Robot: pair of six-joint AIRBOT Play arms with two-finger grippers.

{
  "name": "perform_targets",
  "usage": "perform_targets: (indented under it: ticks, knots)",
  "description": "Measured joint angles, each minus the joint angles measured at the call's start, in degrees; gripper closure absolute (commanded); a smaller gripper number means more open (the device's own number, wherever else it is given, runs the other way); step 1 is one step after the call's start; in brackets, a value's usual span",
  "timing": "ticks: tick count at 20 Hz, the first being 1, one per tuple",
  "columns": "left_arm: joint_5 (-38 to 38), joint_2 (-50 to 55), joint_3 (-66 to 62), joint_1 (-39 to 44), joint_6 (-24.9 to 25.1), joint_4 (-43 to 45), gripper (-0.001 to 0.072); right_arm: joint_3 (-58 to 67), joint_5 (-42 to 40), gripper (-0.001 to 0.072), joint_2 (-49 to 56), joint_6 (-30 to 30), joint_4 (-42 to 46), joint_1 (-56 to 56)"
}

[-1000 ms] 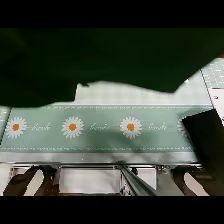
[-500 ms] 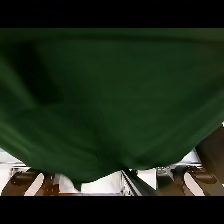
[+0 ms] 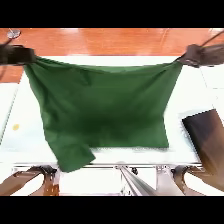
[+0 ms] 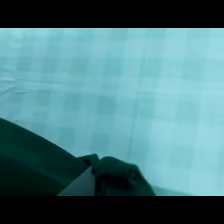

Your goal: Fold the shirts.

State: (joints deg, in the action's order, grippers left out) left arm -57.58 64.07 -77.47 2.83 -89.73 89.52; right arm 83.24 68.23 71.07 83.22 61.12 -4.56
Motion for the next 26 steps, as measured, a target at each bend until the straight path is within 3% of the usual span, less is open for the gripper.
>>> perform_targets:
  ticks: [6,11,13,19,25,26]
  knots:
    - [15.5,15.2,0.5,0.0,-10.4,-0.2,0.0684,10.6,-7.7,0.0694,22.8,0.5,-4.5,0.1]
    - [16.7,22.1,-1.6,-0.2,-16.8,-2.5,0.0683,17.5,-6.1,0.0693,32.5,3.4,-5.4,-0.1]
    - [12.3,22.8,-3.0,-0.7,-15.4,-3.3,0.0684,18.3,-2.8,0.0693,33.5,3.4,-5.5,-0.6]
    - [-8.2,24.5,-4.2,-3.0,-3.5,-4.9,0.0684,18.8,12.7,0.0693,34.3,1.4,-1.0,-1.4]
    - [-18.9,26.9,-0.6,-4.7,0.6,-5.6,0.0682,13.5,17.5,0.0693,34.6,1.3,4.9,0.0]
    - [-19.6,27.2,-0.2,-4.8,0.9,-5.7,0.0639,12.2,17.4,0.068,34.7,1.4,5.4,0.3]
